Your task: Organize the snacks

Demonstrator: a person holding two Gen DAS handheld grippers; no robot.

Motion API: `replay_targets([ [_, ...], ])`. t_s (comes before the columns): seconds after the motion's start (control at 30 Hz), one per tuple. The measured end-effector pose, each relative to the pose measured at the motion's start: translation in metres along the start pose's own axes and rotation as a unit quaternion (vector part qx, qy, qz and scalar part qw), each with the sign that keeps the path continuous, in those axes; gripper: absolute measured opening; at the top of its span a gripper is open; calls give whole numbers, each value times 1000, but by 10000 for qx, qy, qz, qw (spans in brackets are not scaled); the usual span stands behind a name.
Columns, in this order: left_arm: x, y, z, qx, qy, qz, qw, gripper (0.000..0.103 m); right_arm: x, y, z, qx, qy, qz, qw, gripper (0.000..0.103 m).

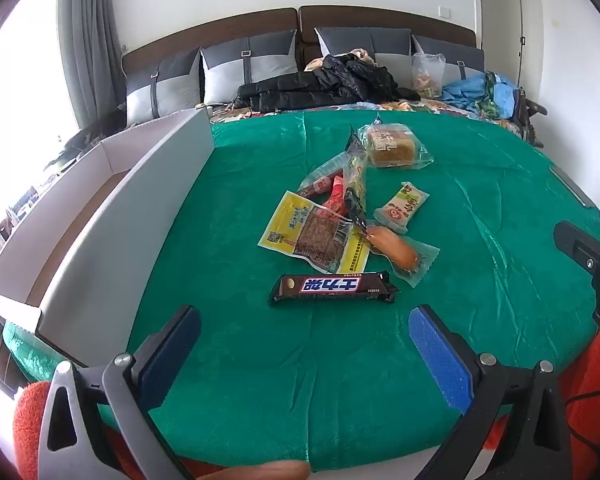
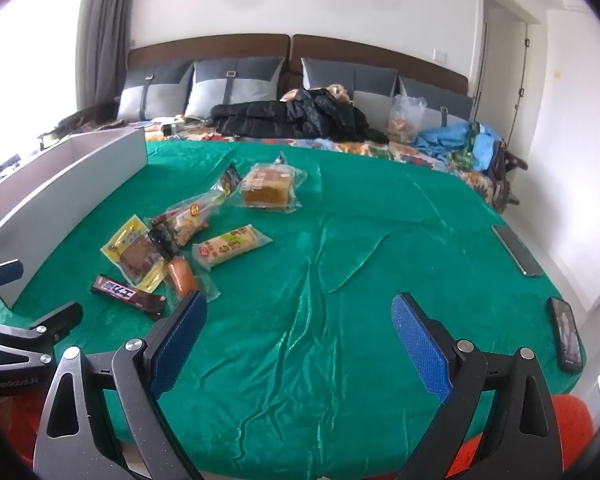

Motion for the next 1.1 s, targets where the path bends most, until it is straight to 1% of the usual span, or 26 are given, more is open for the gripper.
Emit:
replay_targets([
  [0.1, 2, 0, 1, -33, 71, -8, 10000, 103, 1, -4, -1, 26, 78, -7, 10000, 95],
  [0.13, -5, -1, 3, -32, 219, 163, 9996, 103, -1, -5, 0, 48, 113, 4, 9999, 95],
  [0.17, -8, -1, 4, -38, 230, 165, 9996, 103, 0, -7, -1, 48, 129, 7, 9999, 95],
  [0.2, -9, -1, 2, -98, 260, 183, 9994, 103, -5, -3, -1, 136, 225, 106, 9996, 95],
  [0.3, -8, -8, 2, -163, 185, 110, 9996, 103, -6, -2, 1, 153, 218, 86, 9996, 95],
  [0.33, -5, -11, -3, -217, 147, 71, 9996, 103, -4, -4, -1, 93, 205, 60, 9997, 95],
  [0.37, -5, -6, 1, -145, 150, 60, 9998, 103, -3, -3, -2, 80, 210, 58, 9997, 95],
  [0.4, -6, -6, 1, -145, 153, 58, 9998, 103, -8, -5, 1, 80, 214, 68, 9997, 95],
  [0.5, -7, -6, 1, -162, 141, 41, 9998, 103, -7, -5, 2, 88, 227, 54, 9997, 95],
  [0.63, -7, -7, 1, -157, 126, 2, 9998, 103, -7, -8, 6, 158, 292, 138, 9994, 95],
  [0.8, -6, -12, 3, -232, 117, -28, 9997, 103, -4, -15, 12, 28, 299, 150, 9994, 95],
  [0.93, -5, -13, 3, -254, 124, -10, 9996, 103, 1, -11, 9, 160, 212, 182, 9995, 95],
  [1.1, -5, -17, 4, -325, 145, 9, 9994, 103, 3, -13, 10, 91, 209, 162, 9996, 95],
])
Point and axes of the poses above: each gripper's, at about its wrist camera, not at the fingertips, and y roughly against the way its jaws point, x to its right, z to its underside, the point moved 3 cm from there along -y, roughly the way its jaws point, and after that the axes turned 5 degrees about z, right-handed, at the moved point
